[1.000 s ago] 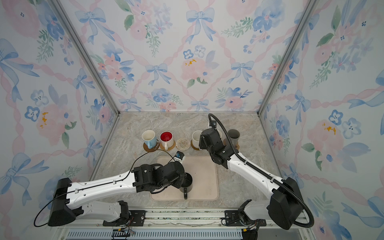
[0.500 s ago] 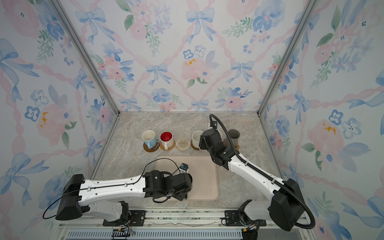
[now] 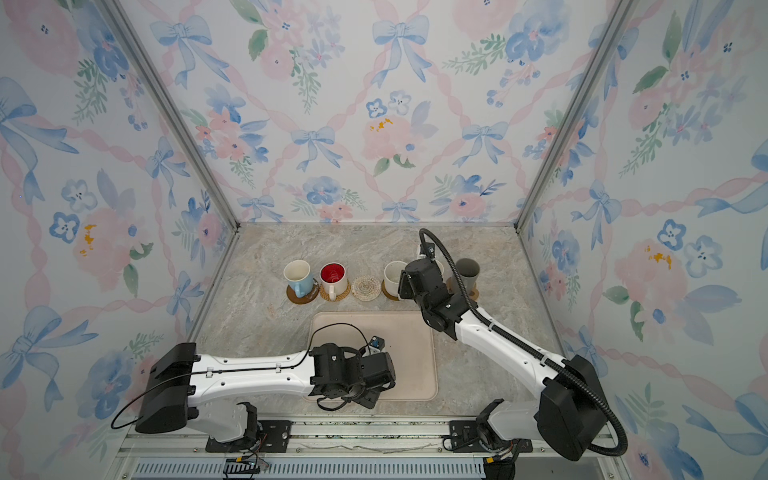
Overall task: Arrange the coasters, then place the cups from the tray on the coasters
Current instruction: 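Lower the left gripper into the black mug on the tray and grasp its rim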
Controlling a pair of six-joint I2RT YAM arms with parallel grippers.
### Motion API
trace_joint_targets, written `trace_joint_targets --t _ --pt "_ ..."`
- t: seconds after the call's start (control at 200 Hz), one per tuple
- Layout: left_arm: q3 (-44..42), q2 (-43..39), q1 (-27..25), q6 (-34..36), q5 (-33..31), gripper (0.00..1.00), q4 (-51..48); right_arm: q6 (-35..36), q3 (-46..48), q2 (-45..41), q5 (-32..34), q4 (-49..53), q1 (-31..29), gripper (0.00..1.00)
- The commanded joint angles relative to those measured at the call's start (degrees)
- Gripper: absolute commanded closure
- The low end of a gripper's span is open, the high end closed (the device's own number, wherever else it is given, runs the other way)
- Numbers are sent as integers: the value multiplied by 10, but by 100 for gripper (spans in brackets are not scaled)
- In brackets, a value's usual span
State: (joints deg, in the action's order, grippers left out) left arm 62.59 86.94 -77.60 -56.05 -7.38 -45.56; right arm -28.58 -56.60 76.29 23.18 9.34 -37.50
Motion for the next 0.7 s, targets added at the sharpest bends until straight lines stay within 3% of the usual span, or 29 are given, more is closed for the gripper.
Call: trace_joint_targets --t 0.0,0.275,0.695 --pt "14 19 -1 -14 2 55 -16 -9 13 -1 0 -10 7 39" --pt "22 74 10 -15 -20 54 -15 -10 24 -8 0 -9 15 39" --pt "-11 75 56 -18 -62 54 -15 -13 33 -13 -2 -9 28 39"
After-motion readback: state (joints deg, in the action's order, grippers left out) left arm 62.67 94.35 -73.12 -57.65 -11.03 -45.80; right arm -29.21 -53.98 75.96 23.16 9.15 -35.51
